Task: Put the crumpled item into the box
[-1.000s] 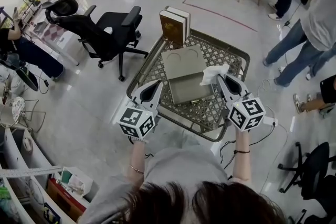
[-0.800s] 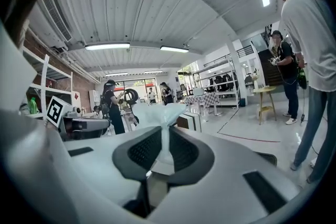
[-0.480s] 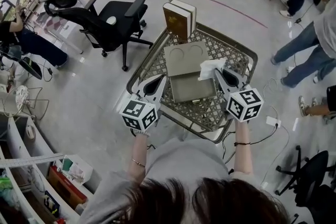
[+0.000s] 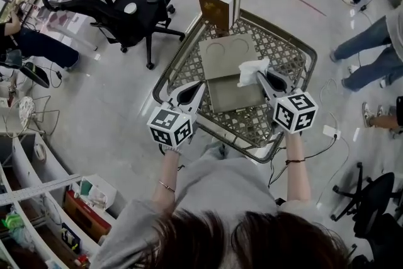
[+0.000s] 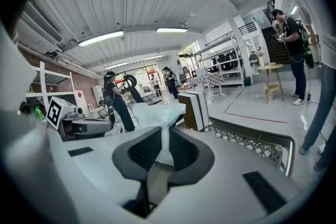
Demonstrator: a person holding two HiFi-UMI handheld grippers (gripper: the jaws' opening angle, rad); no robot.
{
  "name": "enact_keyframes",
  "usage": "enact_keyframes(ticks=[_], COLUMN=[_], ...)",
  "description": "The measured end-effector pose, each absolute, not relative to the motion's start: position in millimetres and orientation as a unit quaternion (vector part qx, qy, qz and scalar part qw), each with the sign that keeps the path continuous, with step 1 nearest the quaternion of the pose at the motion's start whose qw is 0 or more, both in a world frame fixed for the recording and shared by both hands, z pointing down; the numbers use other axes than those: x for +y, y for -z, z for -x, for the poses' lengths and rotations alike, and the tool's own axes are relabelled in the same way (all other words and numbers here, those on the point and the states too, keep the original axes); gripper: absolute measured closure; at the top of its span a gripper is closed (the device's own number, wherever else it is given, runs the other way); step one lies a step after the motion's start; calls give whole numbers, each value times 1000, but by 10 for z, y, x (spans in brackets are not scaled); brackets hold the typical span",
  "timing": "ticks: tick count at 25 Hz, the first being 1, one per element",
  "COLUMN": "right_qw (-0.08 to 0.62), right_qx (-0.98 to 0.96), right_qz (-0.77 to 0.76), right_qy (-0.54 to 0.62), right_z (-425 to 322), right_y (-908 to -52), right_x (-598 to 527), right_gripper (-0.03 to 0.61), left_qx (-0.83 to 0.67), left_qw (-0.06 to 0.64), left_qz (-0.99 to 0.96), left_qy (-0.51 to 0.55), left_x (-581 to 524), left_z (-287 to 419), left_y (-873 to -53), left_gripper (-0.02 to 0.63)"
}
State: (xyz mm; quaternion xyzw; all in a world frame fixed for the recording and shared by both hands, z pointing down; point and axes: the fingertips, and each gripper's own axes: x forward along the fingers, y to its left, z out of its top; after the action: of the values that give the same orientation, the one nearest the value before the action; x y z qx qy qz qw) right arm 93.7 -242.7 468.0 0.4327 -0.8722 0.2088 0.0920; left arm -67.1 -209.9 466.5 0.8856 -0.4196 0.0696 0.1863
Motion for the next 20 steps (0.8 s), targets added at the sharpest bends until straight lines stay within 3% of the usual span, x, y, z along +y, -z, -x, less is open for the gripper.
enact_keyframes(ticks=[20], right_qw=[174], right_qx=[-864], right_qz=[-372], right_qy=[-292], right_z=[-589], right_y=[-5655], right_x=[-2482], right_gripper=[522], left_qx=[-381], left_qw=[261], left_qz=[-880], left_qy=[-114], left_x=[-2192], left_z=[506], left_y=[-5448], left_gripper=[597])
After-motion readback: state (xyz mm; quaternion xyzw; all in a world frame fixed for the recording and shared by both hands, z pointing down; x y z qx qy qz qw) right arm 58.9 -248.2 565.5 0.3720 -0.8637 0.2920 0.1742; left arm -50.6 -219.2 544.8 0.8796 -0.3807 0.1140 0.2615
